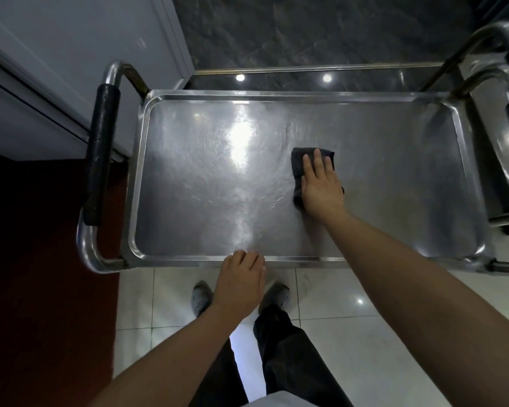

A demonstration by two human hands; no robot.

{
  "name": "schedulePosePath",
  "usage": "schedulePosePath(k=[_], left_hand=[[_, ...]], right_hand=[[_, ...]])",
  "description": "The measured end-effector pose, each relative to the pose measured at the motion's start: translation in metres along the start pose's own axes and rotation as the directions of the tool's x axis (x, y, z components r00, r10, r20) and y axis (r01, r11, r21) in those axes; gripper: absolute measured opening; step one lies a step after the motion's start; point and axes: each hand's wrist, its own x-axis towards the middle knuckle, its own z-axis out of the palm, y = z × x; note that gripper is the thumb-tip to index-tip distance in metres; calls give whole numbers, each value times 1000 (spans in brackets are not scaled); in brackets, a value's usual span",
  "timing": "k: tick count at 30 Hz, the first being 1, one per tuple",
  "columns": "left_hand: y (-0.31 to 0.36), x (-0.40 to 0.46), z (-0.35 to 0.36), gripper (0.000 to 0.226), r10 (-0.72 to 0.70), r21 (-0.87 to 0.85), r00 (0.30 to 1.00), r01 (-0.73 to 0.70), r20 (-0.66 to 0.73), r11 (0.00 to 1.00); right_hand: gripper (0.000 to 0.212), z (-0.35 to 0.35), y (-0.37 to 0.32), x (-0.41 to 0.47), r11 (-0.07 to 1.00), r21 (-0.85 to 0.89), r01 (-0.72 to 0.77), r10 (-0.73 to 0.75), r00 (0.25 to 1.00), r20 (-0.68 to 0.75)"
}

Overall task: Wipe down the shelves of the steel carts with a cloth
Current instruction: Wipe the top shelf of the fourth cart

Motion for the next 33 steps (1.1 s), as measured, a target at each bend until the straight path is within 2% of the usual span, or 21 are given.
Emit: schedulePosePath(k=[4, 8, 14, 17, 19, 22, 26, 31, 33], left_hand=[[0, 1, -3, 33, 19, 31, 1000, -19, 5, 999], [6, -2, -6, 34, -5, -11, 999, 5, -32, 1000], [35, 9, 6, 33, 111, -74, 993, -113, -28, 991], [56, 21, 8, 30, 161, -94, 986, -163, -32, 982], [68, 26, 9, 30, 189, -77, 982, -189, -14, 979], [75, 29, 14, 32, 169, -88, 986, -167, 14, 982], [73, 23, 25, 30, 162, -107, 987, -161, -4, 981], [71, 21, 30, 29, 170, -105, 985, -173, -33, 979], [71, 20, 31, 30, 167, -105, 985, -172, -49, 980]], right_hand=[[61, 9, 1, -39, 998, -49, 50, -50, 999, 4], [61, 33, 5, -108, 995, -48, 84, -84, 996, 12], [60, 54, 28, -157, 987, -69, 145, -145, 989, 1], [84, 52, 46, -156, 988, -78, 131, -128, 991, 38], [88, 51, 49, -155, 990, -83, 114, -112, 993, 35], [80, 51, 46, -147, 991, -70, 117, -115, 993, 27], [59, 39, 42, -110, 994, -39, 101, -102, 994, -29], [58, 7, 33, -42, 998, 17, 61, -60, 998, -32], [59, 0, 38, -25, 997, -12, 81, -82, 996, -32]])
